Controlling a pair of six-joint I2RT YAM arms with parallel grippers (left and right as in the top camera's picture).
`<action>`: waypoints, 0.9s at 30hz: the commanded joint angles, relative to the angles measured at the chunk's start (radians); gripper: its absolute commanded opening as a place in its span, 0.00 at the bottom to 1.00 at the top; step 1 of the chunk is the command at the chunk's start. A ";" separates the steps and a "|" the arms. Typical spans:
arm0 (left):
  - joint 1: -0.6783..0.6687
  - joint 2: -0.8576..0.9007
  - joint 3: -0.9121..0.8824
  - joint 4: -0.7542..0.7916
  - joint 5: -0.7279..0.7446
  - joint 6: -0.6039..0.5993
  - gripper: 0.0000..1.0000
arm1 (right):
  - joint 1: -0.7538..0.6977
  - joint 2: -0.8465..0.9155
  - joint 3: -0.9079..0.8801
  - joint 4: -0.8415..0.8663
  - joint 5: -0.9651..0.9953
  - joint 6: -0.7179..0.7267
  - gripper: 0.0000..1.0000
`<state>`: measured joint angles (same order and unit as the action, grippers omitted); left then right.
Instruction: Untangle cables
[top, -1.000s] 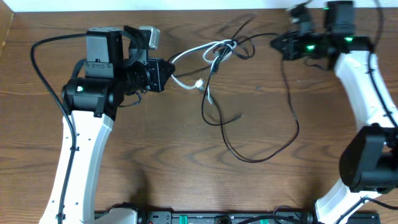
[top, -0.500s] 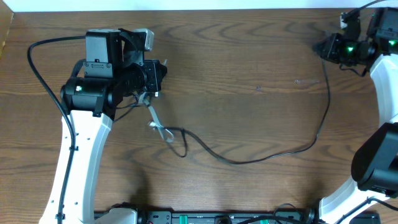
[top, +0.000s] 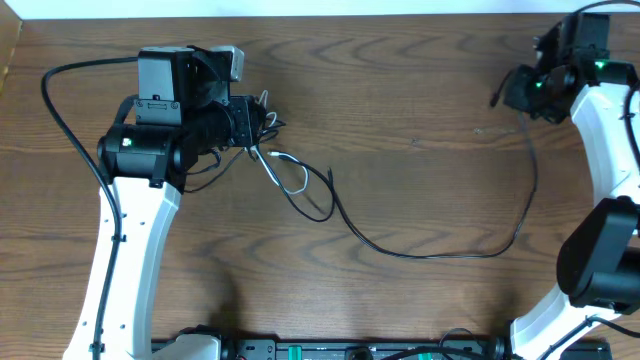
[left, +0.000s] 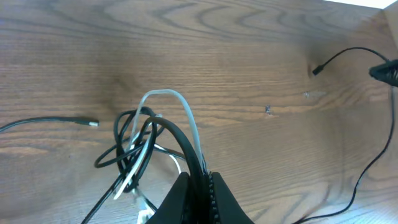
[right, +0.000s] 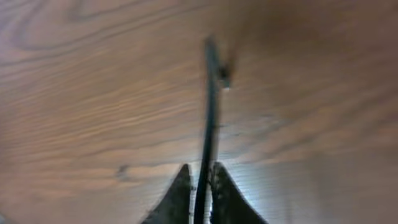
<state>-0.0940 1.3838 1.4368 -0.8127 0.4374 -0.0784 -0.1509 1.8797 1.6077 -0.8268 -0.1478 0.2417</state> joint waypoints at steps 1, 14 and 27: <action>0.004 -0.005 0.018 -0.009 -0.013 -0.002 0.08 | -0.029 -0.001 0.000 -0.005 0.088 0.031 0.78; 0.004 -0.005 0.018 -0.013 -0.039 -0.002 0.08 | 0.277 0.002 0.000 -0.205 -0.359 -0.621 0.99; 0.004 -0.005 0.018 -0.013 -0.088 -0.018 0.08 | 0.682 0.032 -0.246 -0.112 -0.268 -0.739 0.89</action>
<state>-0.0940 1.3838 1.4368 -0.8276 0.3614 -0.0849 0.4603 1.9095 1.4025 -0.9730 -0.4709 -0.4805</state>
